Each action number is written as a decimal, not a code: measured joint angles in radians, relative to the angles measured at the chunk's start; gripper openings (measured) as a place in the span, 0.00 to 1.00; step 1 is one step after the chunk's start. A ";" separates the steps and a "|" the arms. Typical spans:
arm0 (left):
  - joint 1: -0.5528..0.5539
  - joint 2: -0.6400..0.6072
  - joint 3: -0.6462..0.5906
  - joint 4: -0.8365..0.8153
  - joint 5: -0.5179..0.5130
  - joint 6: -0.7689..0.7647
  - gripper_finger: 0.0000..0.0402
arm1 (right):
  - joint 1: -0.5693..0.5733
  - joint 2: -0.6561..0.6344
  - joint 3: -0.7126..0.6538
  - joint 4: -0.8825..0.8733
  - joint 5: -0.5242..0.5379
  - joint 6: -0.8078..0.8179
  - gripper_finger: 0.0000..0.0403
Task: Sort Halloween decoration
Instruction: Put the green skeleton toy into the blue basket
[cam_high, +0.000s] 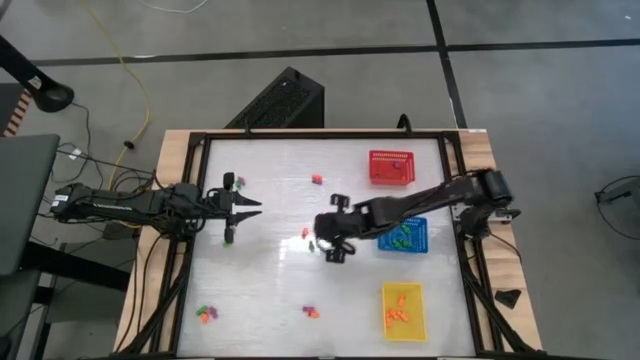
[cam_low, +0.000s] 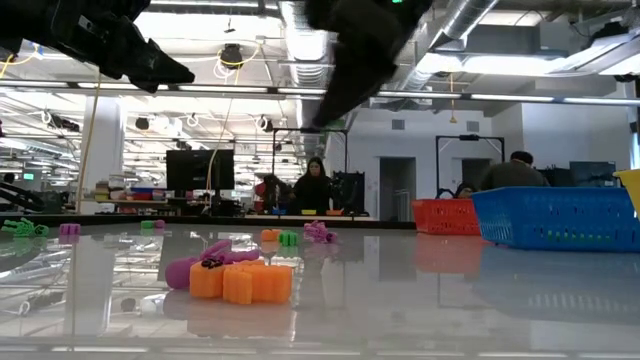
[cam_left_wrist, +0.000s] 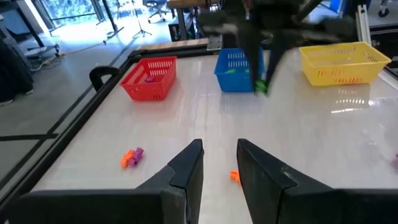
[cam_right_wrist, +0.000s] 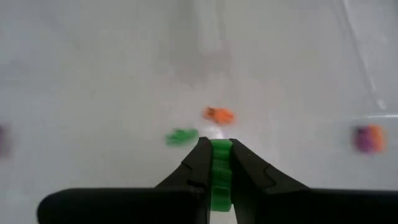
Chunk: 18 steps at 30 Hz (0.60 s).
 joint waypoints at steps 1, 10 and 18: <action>0.000 0.000 0.000 -0.001 0.000 -0.003 0.22 | -0.008 -0.036 -0.038 0.009 0.011 0.011 0.16; 0.000 0.000 0.000 -0.001 0.000 -0.005 0.22 | -0.095 -0.295 -0.375 0.238 0.011 0.114 0.16; 0.000 0.000 0.000 -0.001 0.000 -0.011 0.22 | -0.042 -0.440 -0.477 0.214 0.010 0.211 0.16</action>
